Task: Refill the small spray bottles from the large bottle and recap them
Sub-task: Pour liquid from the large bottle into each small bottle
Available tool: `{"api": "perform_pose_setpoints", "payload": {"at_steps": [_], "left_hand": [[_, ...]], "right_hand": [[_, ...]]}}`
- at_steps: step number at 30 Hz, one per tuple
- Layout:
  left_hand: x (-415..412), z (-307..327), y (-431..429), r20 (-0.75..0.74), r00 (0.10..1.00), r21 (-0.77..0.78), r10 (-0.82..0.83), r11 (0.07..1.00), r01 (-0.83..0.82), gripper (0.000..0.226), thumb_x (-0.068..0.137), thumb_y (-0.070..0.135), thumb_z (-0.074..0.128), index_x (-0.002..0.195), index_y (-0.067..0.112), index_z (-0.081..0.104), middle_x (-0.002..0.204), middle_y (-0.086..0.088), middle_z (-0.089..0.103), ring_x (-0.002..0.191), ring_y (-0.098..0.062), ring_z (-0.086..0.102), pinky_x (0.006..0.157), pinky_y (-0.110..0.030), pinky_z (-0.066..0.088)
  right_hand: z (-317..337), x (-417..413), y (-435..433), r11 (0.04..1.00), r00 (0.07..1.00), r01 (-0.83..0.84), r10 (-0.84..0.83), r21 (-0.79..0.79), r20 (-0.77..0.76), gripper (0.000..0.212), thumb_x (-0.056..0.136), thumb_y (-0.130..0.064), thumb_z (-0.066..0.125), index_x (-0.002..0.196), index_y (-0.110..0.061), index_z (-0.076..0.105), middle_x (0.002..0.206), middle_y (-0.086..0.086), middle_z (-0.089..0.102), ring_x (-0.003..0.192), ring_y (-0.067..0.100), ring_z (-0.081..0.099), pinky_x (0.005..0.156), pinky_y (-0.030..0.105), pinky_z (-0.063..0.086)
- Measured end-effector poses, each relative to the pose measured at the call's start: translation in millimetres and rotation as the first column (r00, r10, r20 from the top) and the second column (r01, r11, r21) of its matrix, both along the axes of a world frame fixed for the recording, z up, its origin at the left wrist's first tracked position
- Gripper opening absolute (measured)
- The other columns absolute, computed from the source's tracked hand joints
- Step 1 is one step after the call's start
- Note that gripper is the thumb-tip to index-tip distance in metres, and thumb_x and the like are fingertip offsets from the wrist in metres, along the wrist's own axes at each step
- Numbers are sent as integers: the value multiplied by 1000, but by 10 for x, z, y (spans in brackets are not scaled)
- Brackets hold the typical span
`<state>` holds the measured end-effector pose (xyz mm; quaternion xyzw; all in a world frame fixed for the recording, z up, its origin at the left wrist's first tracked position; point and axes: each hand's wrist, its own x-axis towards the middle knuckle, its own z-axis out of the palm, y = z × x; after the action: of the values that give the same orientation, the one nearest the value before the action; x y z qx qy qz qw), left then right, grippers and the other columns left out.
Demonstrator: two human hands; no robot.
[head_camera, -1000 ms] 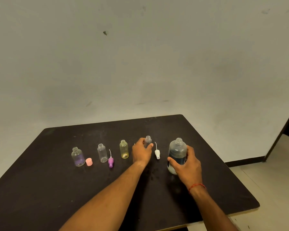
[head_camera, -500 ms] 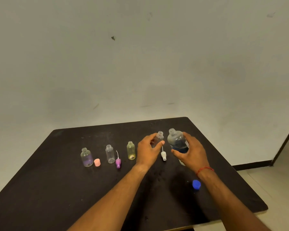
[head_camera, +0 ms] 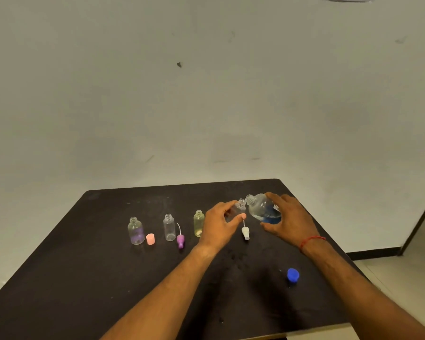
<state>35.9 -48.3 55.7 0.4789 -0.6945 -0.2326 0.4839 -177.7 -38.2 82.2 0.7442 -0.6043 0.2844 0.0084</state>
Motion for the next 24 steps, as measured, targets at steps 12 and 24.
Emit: {"api": "perform_pose_setpoints", "payload": {"at_steps": [12,24], "left_hand": [[97,91,91,25,999,0,-25,1000,25,36,88,33,76,124,28,69,102,5,67,94,-10,63,85,-22,53],[104,142,129,14,1000,2,-25,1000,25,33,86,32,78,118,30,73,98,5,68,90,-9,61,78,-16,49]], "right_hand": [[235,-25,38,1000,982,-26,27,9,-189,75,80,-38,76,145,-28,39,125,2,56,114,19,50,90,28,46],[370,-27,92,1000,955,-23,17,-16,-297,77,78,-43,75,145,-28,39,126,2,56,114,21,50,88,36,51]]}}
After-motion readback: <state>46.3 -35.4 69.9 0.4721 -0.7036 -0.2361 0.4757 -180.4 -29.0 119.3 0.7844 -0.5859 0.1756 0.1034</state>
